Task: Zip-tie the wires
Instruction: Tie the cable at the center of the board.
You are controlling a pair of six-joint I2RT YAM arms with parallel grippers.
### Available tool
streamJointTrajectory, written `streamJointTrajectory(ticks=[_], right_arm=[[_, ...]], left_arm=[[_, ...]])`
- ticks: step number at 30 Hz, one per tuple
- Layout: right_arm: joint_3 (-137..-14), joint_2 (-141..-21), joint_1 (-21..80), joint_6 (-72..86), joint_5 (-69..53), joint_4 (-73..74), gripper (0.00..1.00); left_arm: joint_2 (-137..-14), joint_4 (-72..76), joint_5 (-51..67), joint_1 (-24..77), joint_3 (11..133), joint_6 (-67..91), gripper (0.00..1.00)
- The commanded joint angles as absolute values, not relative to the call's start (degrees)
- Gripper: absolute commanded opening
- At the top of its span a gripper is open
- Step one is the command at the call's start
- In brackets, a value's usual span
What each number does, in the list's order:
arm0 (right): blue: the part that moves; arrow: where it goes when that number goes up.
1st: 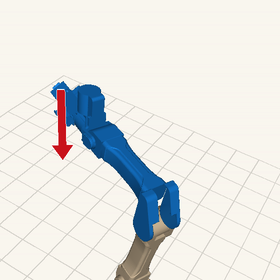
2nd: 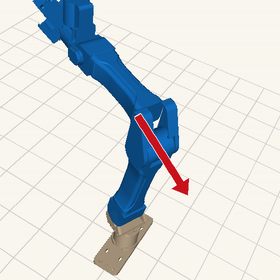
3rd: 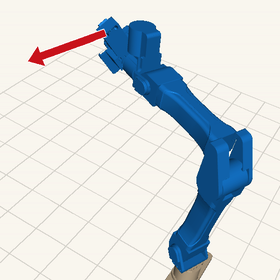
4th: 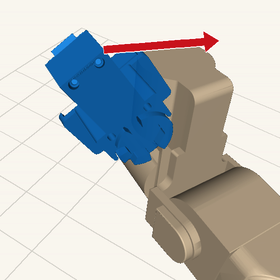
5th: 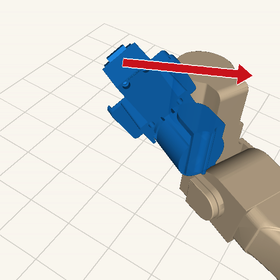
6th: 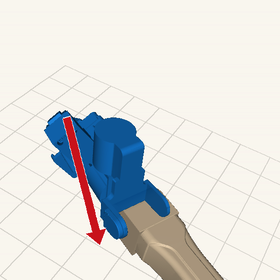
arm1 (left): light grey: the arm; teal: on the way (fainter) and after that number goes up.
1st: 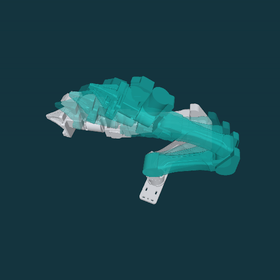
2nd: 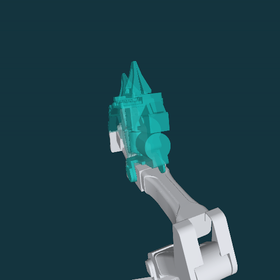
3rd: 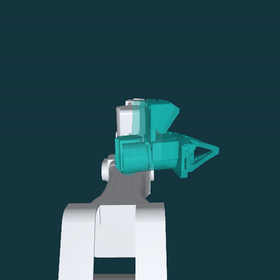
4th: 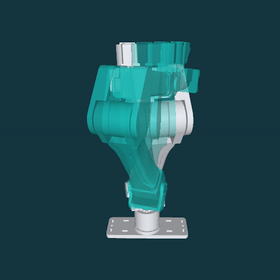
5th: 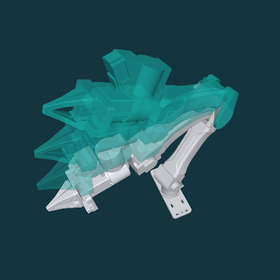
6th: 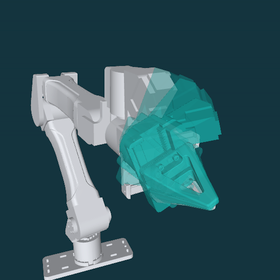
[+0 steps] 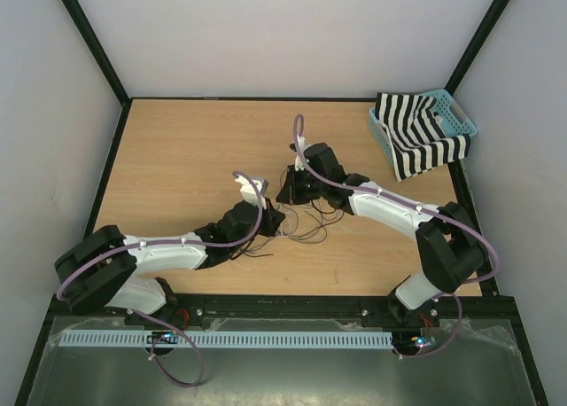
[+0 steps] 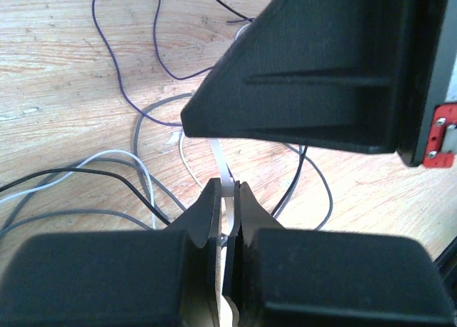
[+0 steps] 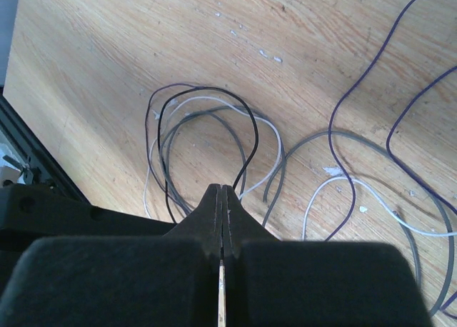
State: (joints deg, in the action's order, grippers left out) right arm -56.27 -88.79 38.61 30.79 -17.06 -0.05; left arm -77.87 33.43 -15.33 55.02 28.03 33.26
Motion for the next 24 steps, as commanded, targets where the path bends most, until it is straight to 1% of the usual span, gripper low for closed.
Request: streamJointTrajectory(ticks=[1, 24], right_arm=[[-60.4, -87.6, 37.3, 30.2, -14.3, -6.3, 0.00], [-63.6, -85.2, 35.1, 29.1, -13.4, -4.6, 0.00]], left_arm=[[-79.4, 30.7, -10.1, 57.1, 27.9, 34.7, 0.00], [-79.5, 25.8, -11.4, 57.1, 27.6, 36.6, 0.00]])
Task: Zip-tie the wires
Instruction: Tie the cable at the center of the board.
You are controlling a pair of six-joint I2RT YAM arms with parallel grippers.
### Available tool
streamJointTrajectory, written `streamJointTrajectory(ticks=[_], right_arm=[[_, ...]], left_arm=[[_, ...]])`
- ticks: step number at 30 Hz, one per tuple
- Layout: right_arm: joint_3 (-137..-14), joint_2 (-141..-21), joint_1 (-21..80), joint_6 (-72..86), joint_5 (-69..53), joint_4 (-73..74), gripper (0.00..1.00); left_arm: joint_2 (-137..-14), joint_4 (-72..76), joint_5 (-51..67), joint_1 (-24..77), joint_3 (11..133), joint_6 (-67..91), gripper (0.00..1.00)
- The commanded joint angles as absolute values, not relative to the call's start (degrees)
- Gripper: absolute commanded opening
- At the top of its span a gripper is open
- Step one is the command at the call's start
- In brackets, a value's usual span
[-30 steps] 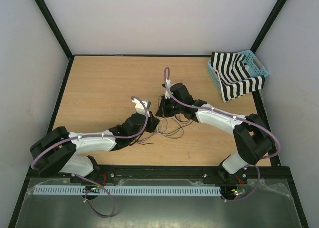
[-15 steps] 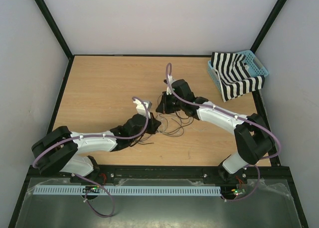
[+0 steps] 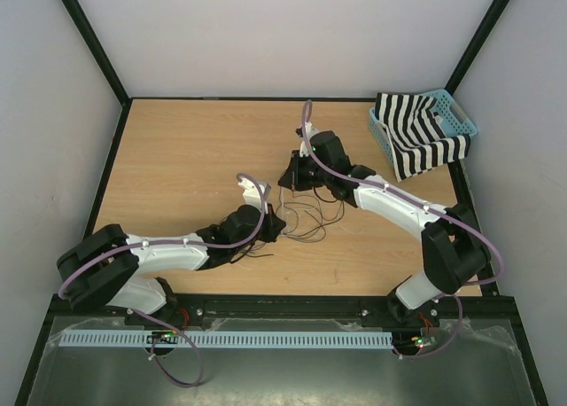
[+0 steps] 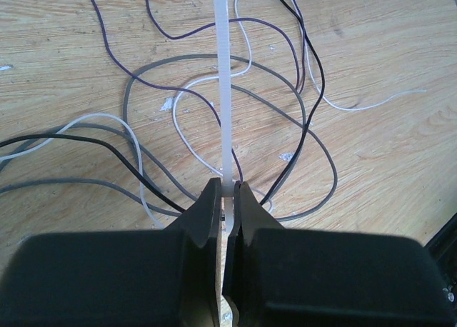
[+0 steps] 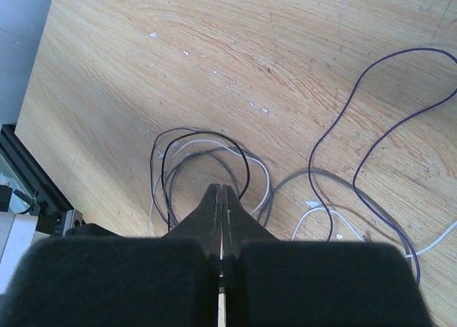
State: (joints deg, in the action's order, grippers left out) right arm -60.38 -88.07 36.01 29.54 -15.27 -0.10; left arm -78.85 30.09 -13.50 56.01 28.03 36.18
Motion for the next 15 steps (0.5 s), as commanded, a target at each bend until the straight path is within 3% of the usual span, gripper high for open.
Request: streamJointTrajectory(ticks=[1, 15], right_arm=[[-63.6, -85.1, 35.1, 29.1, -13.4, -4.6, 0.00], [-65.2, -83.1, 33.7, 29.5, -12.2, -4.6, 0.00]], left_arm=[[-79.5, 25.7, -11.4, 57.1, 27.7, 36.6, 0.00], [-80.5, 25.0, -11.1, 57.0, 28.3, 36.7, 0.00]])
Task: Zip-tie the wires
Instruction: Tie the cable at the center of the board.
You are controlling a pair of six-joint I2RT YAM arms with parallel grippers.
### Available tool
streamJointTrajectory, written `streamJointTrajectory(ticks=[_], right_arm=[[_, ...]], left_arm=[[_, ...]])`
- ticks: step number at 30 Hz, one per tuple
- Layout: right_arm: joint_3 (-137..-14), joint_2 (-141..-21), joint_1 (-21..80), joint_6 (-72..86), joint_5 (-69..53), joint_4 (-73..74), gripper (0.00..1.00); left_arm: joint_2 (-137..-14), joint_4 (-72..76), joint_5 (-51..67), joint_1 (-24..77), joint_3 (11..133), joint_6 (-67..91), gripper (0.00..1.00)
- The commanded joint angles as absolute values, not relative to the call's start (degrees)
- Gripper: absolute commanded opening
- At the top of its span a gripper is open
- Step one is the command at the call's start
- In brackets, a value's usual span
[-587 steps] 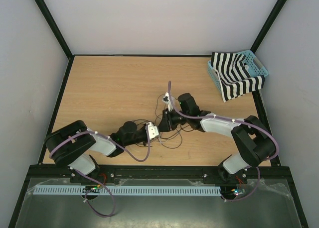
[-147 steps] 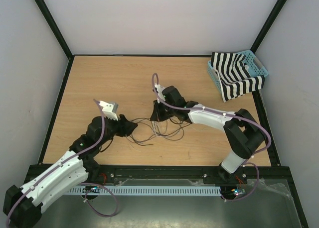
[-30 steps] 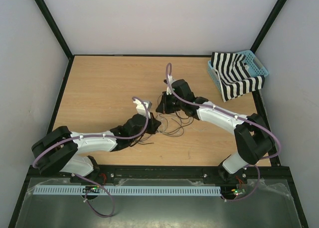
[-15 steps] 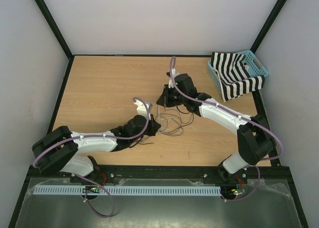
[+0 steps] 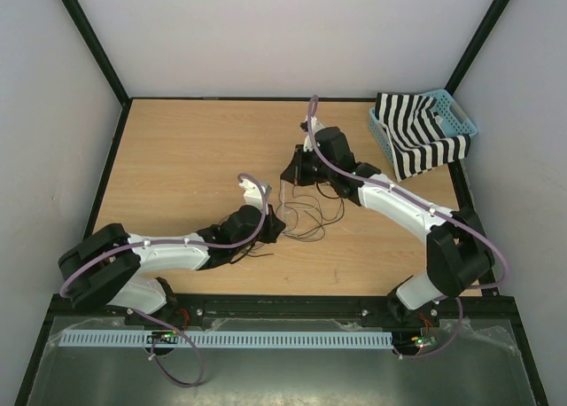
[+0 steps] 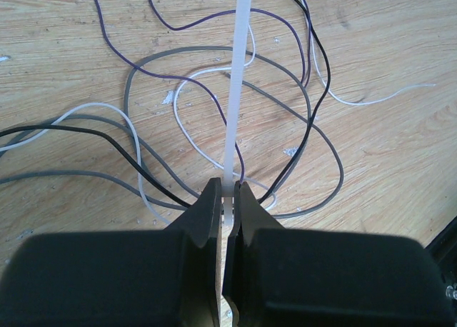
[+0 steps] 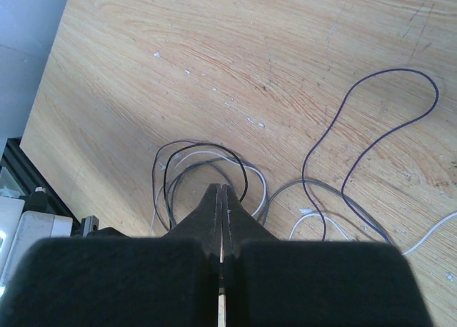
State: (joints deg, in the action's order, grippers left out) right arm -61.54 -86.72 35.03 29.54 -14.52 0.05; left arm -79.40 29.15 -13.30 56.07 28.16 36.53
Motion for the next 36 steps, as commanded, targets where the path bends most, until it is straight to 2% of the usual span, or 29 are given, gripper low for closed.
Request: streamJointTrajectory(ticks=[1, 9, 16, 17, 20, 22, 32, 36], right_arm=[[-65.2, -82.9, 33.6, 29.5, -12.2, -4.6, 0.00], [-64.9, -81.3, 33.0, 29.6, -11.7, -4.5, 0.00], [-60.3, -79.0, 32.2, 28.4, -16.5, -6.6, 0.00], [-59.4, -78.2, 31.8, 28.3, -17.4, -7.1, 0.07], [-57.7, -75.5, 31.0, 26.9, -18.7, -7.4, 0.37], [-56.3, -72.8, 30.3, 26.0, -18.1, -7.2, 0.48], [-45.1, -60.8, 25.3, 19.2, -16.4, -8.6, 0.80], [-38.1, -57.6, 25.1, 17.7, -19.0, -15.0, 0.92]], left_arm=[[-80.5, 25.0, -11.0, 57.0, 28.3, 36.7, 0.00], [-80.5, 24.9, -10.4, 57.1, 28.8, 35.8, 0.00], [-78.4, 23.0, -10.7, 57.1, 32.0, 29.8, 0.00], [-77.8, 22.5, -10.7, 57.2, 32.7, 28.9, 0.00], [-76.4, 21.6, -10.8, 57.1, 34.6, 27.2, 0.00], [-75.5, 20.6, -10.9, 57.2, 35.8, 26.2, 0.00], [-70.2, 13.1, -13.9, 55.8, 40.2, 22.1, 0.00], [-69.2, 10.2, -13.8, 54.4, 41.4, 21.8, 0.00]])
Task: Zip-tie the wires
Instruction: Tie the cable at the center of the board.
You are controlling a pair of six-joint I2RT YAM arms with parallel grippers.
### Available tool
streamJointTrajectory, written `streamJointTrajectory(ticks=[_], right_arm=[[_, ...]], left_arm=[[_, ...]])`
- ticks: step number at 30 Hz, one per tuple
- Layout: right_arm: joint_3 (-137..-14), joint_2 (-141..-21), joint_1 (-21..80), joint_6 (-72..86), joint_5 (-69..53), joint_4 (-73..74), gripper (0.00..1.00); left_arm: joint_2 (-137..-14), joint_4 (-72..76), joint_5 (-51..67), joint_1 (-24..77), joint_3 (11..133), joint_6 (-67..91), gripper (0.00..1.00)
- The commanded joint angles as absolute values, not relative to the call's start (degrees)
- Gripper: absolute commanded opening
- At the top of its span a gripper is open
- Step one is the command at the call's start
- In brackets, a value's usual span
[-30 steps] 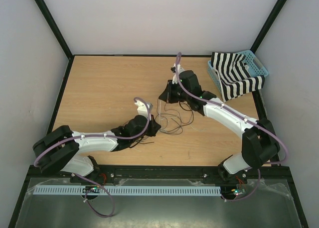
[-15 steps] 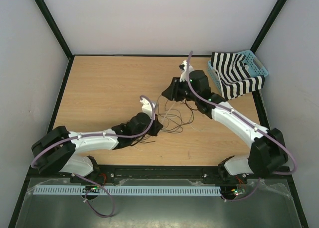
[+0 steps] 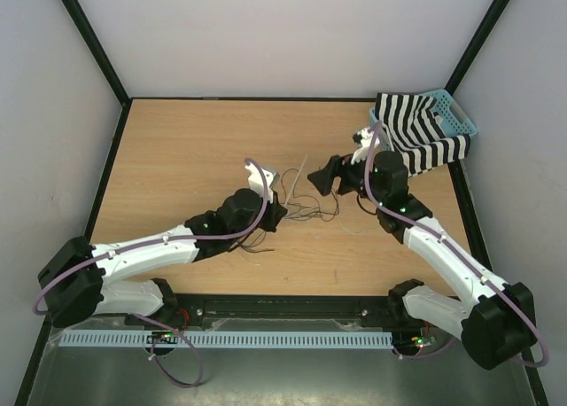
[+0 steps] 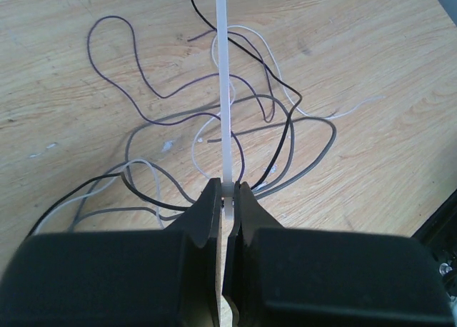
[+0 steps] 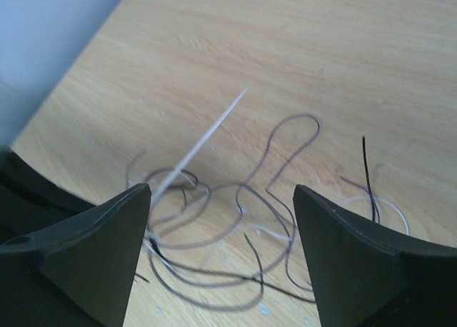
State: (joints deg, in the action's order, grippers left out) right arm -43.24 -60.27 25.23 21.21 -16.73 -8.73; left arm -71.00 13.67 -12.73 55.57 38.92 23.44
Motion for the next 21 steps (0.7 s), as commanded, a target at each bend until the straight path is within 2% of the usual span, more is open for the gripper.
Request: streamJointTrajectory(ticks=[1, 13, 21], right_arm=[[-36.5, -56.9, 25.1, 17.5, -19.6, -16.8, 0.93], [-27.9, -49.2, 25.0, 10.3, -27.4, -23.9, 0.94], [-23.7, -45.3, 25.0, 7.8, -26.9, -24.2, 0.95]], left_arm=[[-68.9, 9.8, -13.7, 54.1, 41.6, 21.8, 0.00], [-67.0, 3.6, -8.1, 47.8, 46.0, 21.7, 0.00], [-67.9, 2.1, -5.8, 45.5, 48.5, 20.7, 0.00]])
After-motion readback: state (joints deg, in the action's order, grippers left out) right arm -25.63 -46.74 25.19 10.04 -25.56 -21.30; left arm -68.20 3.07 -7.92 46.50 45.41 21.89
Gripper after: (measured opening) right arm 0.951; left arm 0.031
